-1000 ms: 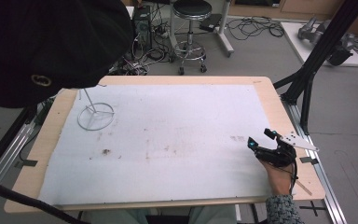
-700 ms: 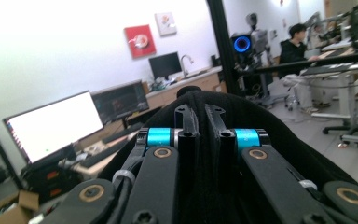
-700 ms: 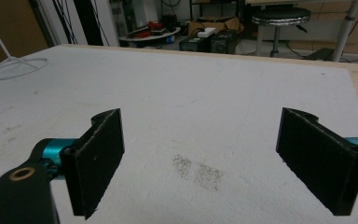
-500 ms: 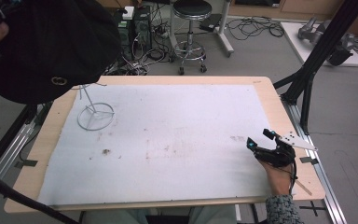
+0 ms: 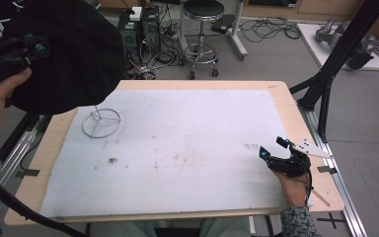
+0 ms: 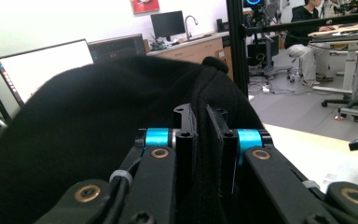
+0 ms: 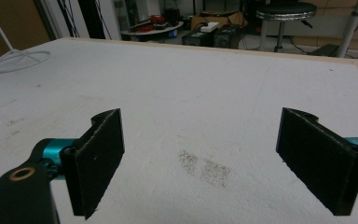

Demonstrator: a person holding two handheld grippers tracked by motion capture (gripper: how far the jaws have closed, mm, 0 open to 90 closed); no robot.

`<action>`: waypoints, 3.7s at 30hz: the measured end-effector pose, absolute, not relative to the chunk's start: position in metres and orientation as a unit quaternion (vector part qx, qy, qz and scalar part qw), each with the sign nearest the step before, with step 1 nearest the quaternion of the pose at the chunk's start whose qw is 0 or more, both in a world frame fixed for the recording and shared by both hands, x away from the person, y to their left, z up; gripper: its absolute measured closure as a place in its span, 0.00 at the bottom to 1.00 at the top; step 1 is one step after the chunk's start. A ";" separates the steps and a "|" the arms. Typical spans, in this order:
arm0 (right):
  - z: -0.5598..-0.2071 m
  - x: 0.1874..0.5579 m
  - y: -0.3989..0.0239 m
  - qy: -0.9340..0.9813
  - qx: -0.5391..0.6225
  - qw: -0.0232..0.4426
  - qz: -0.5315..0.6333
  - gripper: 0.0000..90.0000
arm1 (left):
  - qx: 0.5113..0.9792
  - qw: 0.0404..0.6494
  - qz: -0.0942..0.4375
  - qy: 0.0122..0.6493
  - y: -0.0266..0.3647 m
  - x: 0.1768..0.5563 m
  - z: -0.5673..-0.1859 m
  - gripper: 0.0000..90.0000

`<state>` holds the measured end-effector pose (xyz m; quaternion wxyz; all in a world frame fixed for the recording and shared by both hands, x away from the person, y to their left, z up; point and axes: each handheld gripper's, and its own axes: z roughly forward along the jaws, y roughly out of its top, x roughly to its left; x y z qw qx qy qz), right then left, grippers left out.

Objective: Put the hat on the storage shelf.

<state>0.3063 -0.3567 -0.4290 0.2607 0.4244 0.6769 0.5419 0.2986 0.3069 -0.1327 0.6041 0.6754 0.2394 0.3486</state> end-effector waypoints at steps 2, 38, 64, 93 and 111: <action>-0.429 0.306 -0.357 0.677 0.423 0.261 0.542 0.16 | 0.675 0.606 0.346 0.240 0.307 0.300 -0.141 0.91; -0.429 0.307 -0.355 0.683 0.421 0.259 0.537 0.16 | 0.670 0.612 0.337 0.249 0.314 0.310 -0.202 0.70; -0.429 0.307 -0.355 0.682 0.421 0.262 0.538 0.16 | 0.652 0.627 0.345 0.251 0.312 0.278 -0.217 0.49; -0.429 0.309 -0.352 0.684 0.418 0.262 0.537 0.16 | 0.621 0.640 0.383 0.242 0.299 0.230 -0.244 0.35; -0.428 0.306 -0.352 0.684 0.418 0.263 0.536 0.16 | 0.629 0.629 0.357 0.287 0.291 0.218 -0.321 0.31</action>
